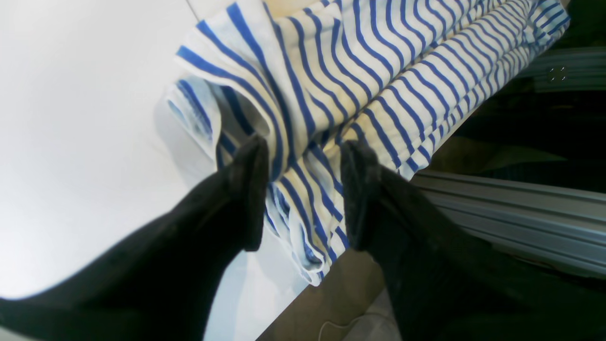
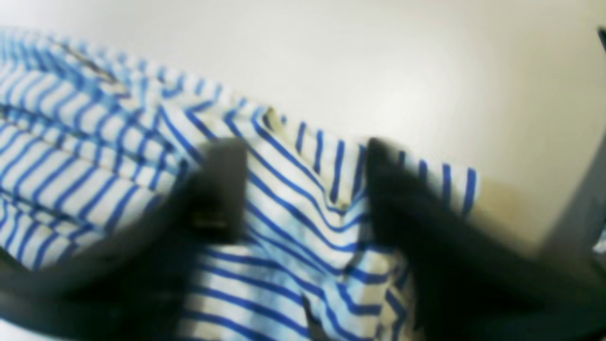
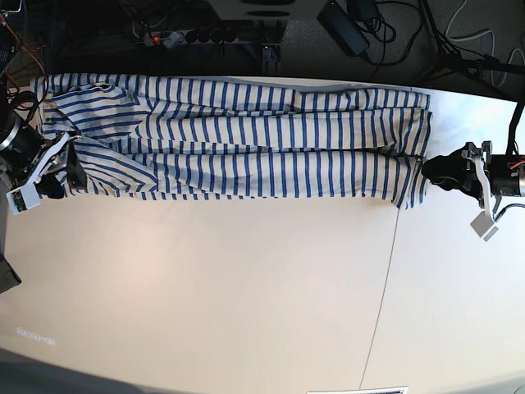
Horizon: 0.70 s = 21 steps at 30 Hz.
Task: Fold the T-shirt properly
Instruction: 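Regrasp the folded shirt end with the left gripper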
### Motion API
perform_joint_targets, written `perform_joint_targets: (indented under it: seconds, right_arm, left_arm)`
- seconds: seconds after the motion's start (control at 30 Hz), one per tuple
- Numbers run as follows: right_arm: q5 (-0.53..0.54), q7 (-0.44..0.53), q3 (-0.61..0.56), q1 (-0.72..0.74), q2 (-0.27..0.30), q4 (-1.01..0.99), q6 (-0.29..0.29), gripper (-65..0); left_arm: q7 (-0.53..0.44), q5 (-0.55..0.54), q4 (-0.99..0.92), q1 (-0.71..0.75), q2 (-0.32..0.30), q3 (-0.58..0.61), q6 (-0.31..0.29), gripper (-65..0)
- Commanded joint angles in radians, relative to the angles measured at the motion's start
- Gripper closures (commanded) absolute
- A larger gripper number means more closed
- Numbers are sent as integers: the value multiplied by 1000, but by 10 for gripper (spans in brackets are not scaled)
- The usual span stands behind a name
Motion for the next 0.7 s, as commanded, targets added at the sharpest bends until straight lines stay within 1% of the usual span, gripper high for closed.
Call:
perform_joint_targets:
  seconds: [0.0,0.03,0.23,0.27,0.3,0.37,0.4,0.43,0.5,0.53,0.67]
  right_arm:
    - [10,15,14,7,14,14,68,-30]
    - [8,11,14,7,7,14,68,0]
    - [-2,12,10,2,-38,-14,68,0]
    - [-2,12,7,2,-43,-27,68,0]
    - [-2,12,5,2,-48,-40,68,0]
    - [6,12,3,2,-59,-55,68,0]
    - [5,11,3,2,-65,-55,68,0]
    - [7,11,3,2,-70,-55,68,0]
    - [10,12,2,2,-77,-55,68,0]
    - [10,11,2,2,-79,-55,68,0]
    - [35,11,2,2,-80,-55,69,0]
  left_arm:
    - [-10,-20,13,-16,-25,-9,-6,-275]
    - [-10,-20,13,-16,-25,-9,-6,-275]
    - [-10,-20,13,-9,-25,-9,-6,-275]
    - [-10,-20,13,-3,-25,-9,-6,-285]
    - [-10,-8,13,6,-25,-9,-6,-320]
    - [-25,65,12,26,-25,-9,-6,-392]
    - [-53,102,11,37,-25,-9,-6,-418]
    - [-79,135,11,50,-25,-9,-6,-429]
    - [-114,180,11,69,-24,-9,-6,-429]
    - [-117,190,10,77,-24,-9,-6,-429]
    - [-117,180,10,81,-24,-9,-6,-429]
